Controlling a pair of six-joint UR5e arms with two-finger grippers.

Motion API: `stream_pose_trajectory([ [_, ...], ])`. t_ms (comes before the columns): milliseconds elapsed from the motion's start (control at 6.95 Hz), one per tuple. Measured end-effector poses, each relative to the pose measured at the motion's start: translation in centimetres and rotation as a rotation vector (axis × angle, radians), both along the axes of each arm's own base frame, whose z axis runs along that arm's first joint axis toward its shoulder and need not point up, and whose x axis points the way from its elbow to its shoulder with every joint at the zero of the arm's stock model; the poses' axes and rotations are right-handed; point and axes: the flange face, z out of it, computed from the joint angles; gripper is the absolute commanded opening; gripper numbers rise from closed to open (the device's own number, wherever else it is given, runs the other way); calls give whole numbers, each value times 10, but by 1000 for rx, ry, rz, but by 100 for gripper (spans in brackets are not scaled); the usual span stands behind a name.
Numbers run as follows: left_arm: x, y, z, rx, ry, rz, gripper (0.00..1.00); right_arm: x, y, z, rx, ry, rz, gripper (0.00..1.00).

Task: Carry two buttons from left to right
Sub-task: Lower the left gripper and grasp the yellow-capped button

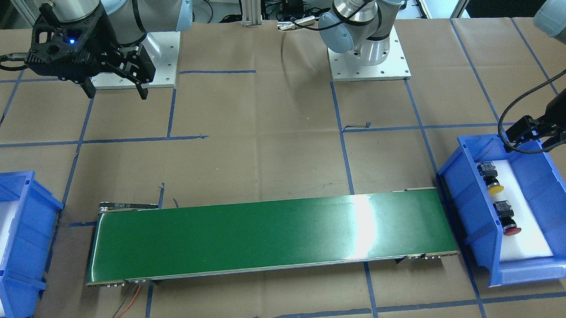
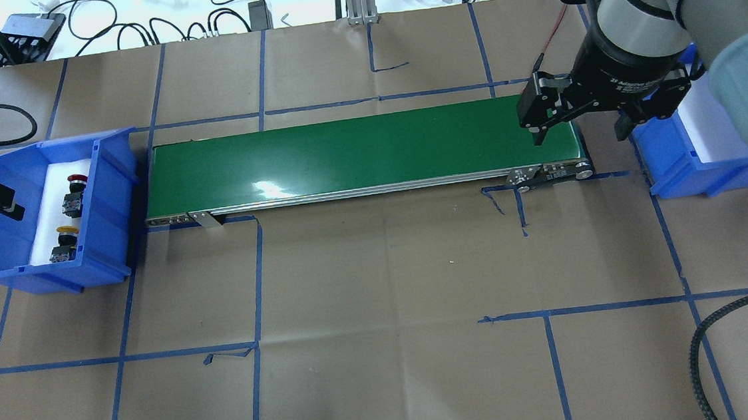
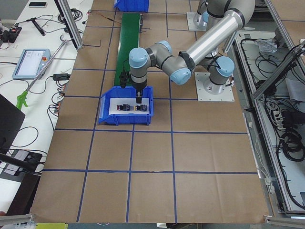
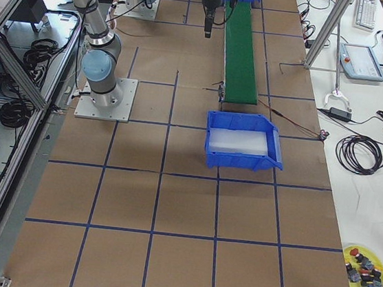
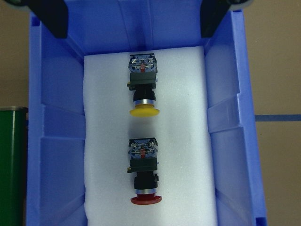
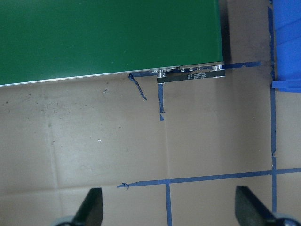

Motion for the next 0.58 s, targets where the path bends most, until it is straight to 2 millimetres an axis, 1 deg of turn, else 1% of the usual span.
stream_pose_trajectory([
  [288,-6,6,-34,-29,-21,4,99,0,0,-1,1,0,0,100],
  [576,-8,8,-76,-48,-35,3,99,0,1,-1,4,0,0,100],
])
